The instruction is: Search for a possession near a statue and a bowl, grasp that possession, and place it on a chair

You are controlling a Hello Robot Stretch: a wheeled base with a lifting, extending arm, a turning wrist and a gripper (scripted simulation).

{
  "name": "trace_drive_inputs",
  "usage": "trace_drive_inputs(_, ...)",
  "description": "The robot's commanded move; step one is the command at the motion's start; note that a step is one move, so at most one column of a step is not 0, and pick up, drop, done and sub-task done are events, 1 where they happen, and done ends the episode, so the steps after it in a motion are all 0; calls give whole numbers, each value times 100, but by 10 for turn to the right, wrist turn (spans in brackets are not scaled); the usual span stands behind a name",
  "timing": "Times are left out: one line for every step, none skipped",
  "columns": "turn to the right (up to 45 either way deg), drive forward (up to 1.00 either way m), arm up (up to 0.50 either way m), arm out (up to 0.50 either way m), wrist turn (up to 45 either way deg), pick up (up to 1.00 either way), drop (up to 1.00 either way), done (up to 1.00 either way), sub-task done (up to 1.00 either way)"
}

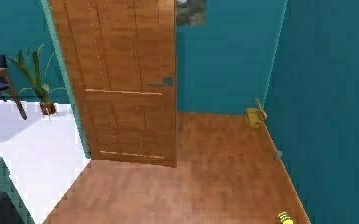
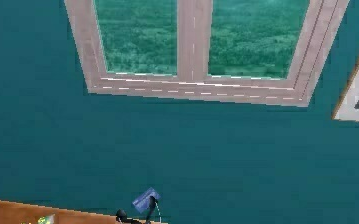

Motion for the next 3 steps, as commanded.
trace_drive_inputs(0,60,0,0,0,0,0,0,0)
trace_drive_inputs(-390,0,0,0,0,0,0,0,0)
trace_drive_inputs(0,10,0,0,0,0,0,0,0)
